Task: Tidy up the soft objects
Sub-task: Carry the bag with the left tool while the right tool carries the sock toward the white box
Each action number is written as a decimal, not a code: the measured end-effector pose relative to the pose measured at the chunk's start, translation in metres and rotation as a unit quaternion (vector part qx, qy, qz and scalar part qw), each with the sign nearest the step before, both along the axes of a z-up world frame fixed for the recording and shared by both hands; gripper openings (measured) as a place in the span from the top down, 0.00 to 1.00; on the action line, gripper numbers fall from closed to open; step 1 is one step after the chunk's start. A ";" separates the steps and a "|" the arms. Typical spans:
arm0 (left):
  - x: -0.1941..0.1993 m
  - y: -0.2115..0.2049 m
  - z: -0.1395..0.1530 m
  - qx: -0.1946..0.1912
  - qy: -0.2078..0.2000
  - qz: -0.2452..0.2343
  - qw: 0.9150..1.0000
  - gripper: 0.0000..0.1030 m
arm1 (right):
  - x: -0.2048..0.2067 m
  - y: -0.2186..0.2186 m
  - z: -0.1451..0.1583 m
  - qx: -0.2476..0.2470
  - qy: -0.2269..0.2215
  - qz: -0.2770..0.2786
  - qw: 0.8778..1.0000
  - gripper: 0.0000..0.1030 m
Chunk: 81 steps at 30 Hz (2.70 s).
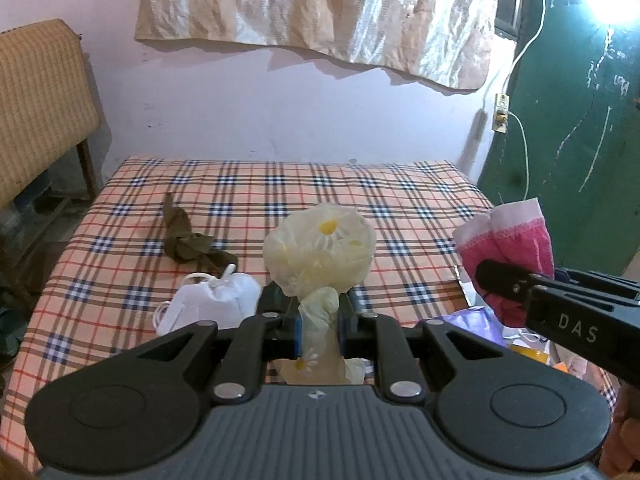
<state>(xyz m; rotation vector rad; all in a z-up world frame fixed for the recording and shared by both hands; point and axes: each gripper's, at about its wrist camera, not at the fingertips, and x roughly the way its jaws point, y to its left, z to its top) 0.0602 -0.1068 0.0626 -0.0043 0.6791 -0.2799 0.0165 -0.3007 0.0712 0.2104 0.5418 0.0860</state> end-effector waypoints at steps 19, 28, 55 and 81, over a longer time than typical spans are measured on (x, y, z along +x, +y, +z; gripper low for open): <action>-0.007 -0.045 -0.005 0.000 0.001 -0.047 0.999 0.82 | -0.011 -0.044 -0.004 0.005 0.001 -0.036 0.999 0.74; -0.011 -0.064 -0.008 0.000 0.003 -0.067 0.998 0.82 | -0.016 -0.062 -0.005 0.005 0.001 -0.050 0.999 0.74; -0.015 -0.109 -0.012 0.013 0.002 -0.115 0.993 0.82 | -0.026 -0.108 -0.012 0.010 0.006 -0.087 0.996 0.74; -0.015 -0.160 -0.026 0.013 0.014 -0.173 0.985 0.82 | -0.035 -0.175 -0.033 0.012 0.028 -0.143 0.989 0.74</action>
